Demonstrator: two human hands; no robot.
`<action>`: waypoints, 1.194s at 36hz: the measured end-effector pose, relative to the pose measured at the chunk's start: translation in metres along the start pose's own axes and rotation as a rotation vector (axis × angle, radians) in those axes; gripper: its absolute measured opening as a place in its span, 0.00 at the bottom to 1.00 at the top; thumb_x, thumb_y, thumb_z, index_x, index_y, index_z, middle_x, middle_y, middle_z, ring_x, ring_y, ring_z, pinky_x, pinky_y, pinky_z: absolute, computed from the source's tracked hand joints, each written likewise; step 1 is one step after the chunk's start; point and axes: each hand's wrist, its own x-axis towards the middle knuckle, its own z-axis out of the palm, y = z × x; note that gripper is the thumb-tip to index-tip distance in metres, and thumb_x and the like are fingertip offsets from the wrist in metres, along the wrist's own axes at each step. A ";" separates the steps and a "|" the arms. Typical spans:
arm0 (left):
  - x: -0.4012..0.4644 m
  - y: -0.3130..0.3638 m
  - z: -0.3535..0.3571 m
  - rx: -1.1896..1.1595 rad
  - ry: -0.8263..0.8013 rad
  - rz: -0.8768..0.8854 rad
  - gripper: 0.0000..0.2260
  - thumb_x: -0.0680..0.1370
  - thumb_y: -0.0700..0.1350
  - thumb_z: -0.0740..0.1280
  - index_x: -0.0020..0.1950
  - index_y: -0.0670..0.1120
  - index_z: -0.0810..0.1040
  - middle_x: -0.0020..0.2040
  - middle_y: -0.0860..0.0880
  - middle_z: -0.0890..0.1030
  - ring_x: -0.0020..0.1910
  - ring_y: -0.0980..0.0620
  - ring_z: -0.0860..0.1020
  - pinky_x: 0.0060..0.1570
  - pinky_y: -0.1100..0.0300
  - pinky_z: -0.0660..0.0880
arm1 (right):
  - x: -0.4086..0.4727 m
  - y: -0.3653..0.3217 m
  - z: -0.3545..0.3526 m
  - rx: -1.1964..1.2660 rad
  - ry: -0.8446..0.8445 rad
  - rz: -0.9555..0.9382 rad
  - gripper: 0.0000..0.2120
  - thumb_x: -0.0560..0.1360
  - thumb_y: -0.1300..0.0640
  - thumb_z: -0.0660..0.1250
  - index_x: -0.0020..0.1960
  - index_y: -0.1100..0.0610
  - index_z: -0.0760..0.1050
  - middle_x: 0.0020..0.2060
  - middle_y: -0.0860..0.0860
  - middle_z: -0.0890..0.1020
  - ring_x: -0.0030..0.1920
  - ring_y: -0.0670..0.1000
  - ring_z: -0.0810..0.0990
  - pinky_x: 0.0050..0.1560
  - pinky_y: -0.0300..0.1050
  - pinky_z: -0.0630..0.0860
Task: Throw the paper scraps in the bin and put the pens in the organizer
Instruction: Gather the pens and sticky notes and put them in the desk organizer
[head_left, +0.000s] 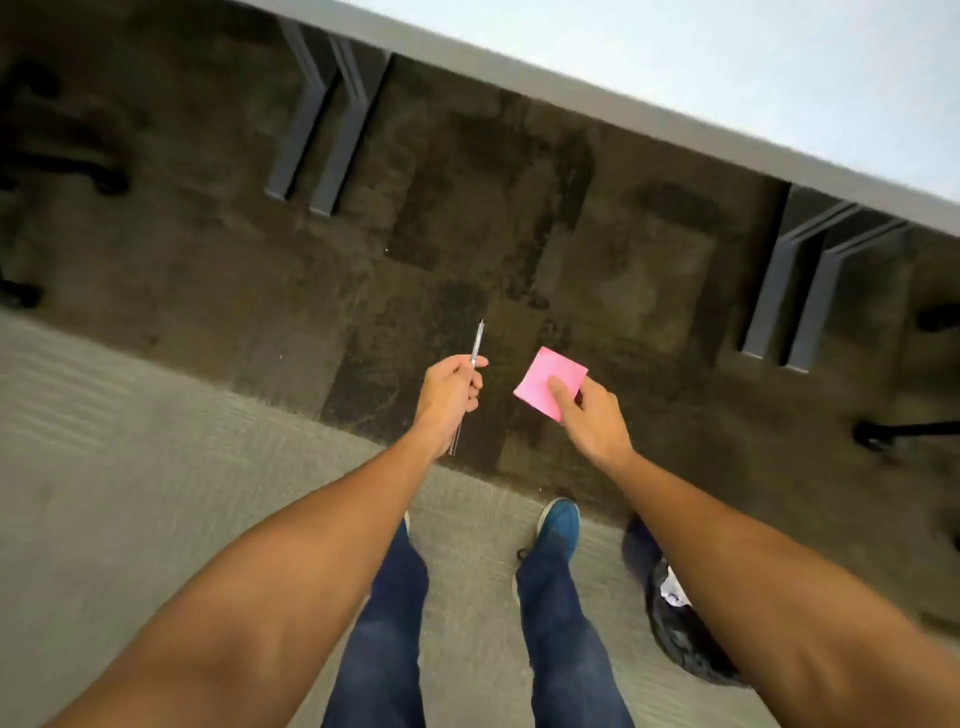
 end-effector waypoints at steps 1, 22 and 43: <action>-0.010 0.012 0.001 -0.003 -0.015 0.031 0.13 0.82 0.38 0.56 0.49 0.45 0.81 0.33 0.49 0.73 0.28 0.57 0.68 0.25 0.65 0.65 | -0.008 -0.008 -0.010 -0.010 0.007 -0.011 0.22 0.82 0.42 0.59 0.57 0.59 0.79 0.48 0.53 0.85 0.47 0.54 0.83 0.47 0.53 0.78; -0.156 0.259 0.029 0.029 -0.306 0.412 0.11 0.84 0.45 0.58 0.55 0.48 0.81 0.38 0.50 0.77 0.29 0.59 0.69 0.26 0.66 0.64 | -0.160 -0.168 -0.177 0.258 0.510 -0.276 0.18 0.78 0.39 0.64 0.54 0.53 0.80 0.46 0.46 0.82 0.46 0.45 0.80 0.43 0.36 0.71; -0.221 0.342 0.240 -0.010 -0.438 0.592 0.12 0.83 0.43 0.61 0.49 0.45 0.83 0.35 0.47 0.78 0.25 0.57 0.70 0.24 0.66 0.65 | -0.156 -0.114 -0.424 0.307 0.817 -0.418 0.11 0.78 0.51 0.70 0.59 0.54 0.79 0.39 0.50 0.83 0.30 0.47 0.82 0.30 0.39 0.79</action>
